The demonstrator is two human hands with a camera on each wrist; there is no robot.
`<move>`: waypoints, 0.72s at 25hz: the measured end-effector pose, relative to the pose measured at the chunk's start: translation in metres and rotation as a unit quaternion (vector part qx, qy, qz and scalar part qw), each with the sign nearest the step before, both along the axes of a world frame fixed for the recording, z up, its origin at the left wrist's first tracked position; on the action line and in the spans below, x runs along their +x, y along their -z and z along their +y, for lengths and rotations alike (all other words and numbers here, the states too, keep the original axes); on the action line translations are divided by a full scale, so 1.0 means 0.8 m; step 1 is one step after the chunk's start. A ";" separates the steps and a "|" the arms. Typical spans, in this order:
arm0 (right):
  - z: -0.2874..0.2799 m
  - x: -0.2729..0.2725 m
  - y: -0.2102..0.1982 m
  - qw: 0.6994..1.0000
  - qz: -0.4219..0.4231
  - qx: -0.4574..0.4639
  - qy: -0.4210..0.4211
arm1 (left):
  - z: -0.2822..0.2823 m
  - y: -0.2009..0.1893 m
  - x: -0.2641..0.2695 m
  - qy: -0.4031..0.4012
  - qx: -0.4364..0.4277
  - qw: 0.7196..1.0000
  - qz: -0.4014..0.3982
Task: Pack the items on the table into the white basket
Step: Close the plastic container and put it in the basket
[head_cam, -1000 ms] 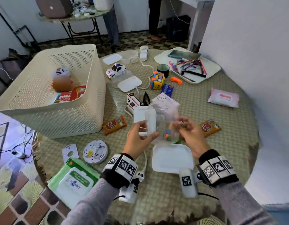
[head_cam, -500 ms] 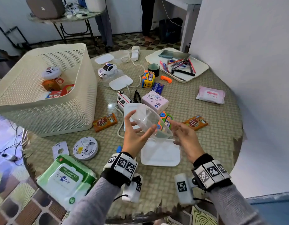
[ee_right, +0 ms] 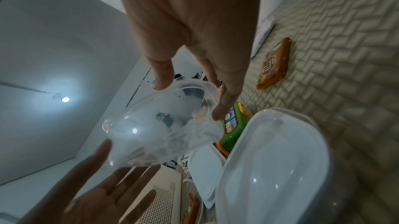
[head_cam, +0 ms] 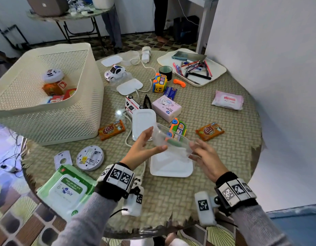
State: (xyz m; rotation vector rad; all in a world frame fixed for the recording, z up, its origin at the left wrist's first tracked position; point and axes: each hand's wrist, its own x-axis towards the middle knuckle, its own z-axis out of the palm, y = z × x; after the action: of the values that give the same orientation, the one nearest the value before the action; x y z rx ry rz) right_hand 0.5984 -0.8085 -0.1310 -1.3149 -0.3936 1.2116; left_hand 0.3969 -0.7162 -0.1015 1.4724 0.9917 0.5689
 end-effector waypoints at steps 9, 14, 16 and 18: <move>-0.024 0.001 0.055 0.984 -0.157 -0.079 0.030 | -0.022 0.056 -0.007 -0.046 -0.088 0.995 0.017; -0.033 -0.008 0.061 0.984 -0.165 -0.056 0.019 | -0.038 0.069 -0.007 -0.078 -0.117 0.990 0.006; -0.035 -0.012 0.058 0.988 -0.151 -0.042 0.018 | -0.039 0.075 -0.008 -0.095 -0.127 0.987 0.002; -0.035 -0.015 0.057 0.988 -0.150 -0.038 0.016 | -0.037 0.075 -0.007 -0.116 -0.145 0.983 -0.005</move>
State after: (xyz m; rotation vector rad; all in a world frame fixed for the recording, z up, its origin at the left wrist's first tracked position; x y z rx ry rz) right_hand 0.5861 -0.8365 -0.1764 -1.5697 -0.5424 1.0111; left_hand 0.3910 -0.7462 -0.1618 1.1024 1.1930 0.5700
